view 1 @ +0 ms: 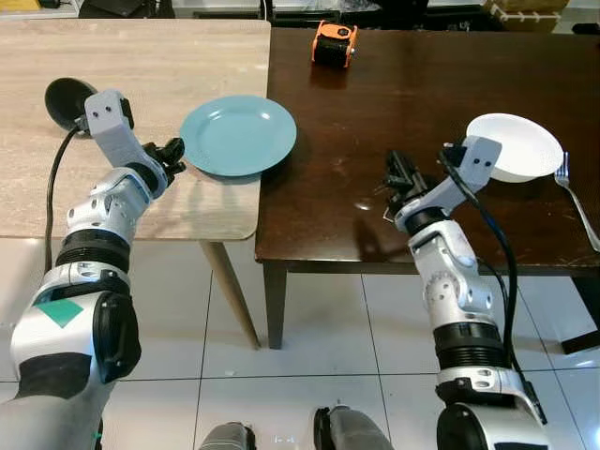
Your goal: Setting the table
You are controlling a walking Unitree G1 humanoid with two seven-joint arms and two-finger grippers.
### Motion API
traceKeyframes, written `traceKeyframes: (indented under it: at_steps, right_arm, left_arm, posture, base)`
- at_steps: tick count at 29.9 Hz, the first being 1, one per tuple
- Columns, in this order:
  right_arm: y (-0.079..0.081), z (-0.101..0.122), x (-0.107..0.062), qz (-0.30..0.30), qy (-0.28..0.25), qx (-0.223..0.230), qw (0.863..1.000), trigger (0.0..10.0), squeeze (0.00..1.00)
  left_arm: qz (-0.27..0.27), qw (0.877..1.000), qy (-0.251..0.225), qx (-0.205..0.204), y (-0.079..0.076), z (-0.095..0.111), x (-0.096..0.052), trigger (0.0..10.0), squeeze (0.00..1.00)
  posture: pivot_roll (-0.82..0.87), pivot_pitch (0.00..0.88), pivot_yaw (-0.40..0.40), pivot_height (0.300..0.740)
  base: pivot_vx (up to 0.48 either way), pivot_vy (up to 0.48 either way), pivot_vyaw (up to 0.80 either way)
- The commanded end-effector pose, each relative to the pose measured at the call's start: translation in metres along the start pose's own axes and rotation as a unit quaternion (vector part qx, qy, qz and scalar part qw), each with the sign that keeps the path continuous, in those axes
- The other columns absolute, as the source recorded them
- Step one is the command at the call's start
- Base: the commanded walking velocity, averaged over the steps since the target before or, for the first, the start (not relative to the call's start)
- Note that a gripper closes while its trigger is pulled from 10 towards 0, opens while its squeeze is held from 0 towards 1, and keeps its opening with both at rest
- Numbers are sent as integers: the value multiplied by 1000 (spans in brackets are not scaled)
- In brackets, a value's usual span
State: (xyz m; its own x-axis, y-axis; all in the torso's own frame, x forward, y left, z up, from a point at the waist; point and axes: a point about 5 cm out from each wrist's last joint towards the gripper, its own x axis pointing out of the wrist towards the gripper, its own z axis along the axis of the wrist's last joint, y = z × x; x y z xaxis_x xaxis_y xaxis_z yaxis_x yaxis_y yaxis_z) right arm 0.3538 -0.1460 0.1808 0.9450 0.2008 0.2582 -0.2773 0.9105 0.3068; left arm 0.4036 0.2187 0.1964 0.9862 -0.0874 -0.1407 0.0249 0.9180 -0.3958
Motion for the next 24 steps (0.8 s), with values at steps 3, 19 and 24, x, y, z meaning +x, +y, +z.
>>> traceKeyframes:
  at_steps: [3,19,24]
  right_arm:
    - [7,-9,-2,23,14,-50,998,10000,0]
    - [18,-14,2,39,16,-59,997,10000,0]
    - [20,-14,4,44,15,-60,997,10000,0]
  left_arm:
    - [10,1000,3,-26,-4,-2,4,10000,1000]
    - [74,995,22,-62,14,-10,1,10000,0]
    - [85,994,29,-64,15,-13,1,10000,0]
  posture:
    - [51,129,52,740]
    - [78,140,27,740]
    - [80,151,24,740]
  base:
    - [0,0,0]
    - [0,0,0]
    - [0,0,0]
